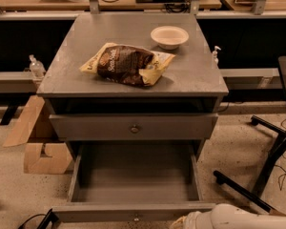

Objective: Close middle drawer

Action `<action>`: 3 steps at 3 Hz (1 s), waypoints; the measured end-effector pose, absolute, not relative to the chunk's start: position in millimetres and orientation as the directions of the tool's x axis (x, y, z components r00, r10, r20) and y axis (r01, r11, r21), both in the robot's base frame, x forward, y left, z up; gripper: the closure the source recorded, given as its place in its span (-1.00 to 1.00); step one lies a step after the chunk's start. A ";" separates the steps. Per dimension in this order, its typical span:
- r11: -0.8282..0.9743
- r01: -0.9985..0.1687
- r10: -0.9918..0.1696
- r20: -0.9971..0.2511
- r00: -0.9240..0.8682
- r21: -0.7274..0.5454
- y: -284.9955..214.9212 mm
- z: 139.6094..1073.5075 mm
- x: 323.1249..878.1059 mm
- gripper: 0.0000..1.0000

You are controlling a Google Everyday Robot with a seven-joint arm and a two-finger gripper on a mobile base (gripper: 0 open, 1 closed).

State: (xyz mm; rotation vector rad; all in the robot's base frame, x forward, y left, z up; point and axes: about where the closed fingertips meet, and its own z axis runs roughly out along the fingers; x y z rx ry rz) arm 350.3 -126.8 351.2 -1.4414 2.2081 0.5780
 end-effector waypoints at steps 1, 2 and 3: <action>0.337 -0.940 -0.771 -0.560 -0.304 0.046 -110.0 362.5 389.6 1.00; 0.334 -0.942 -0.773 -0.560 -0.297 0.038 -107.3 363.9 392.5 1.00; 0.297 -0.955 -0.791 -0.566 -0.231 -0.024 -81.1 376.8 444.2 1.00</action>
Offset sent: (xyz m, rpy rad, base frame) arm 0.1872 0.0893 0.0440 -0.1246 -0.2084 0.1646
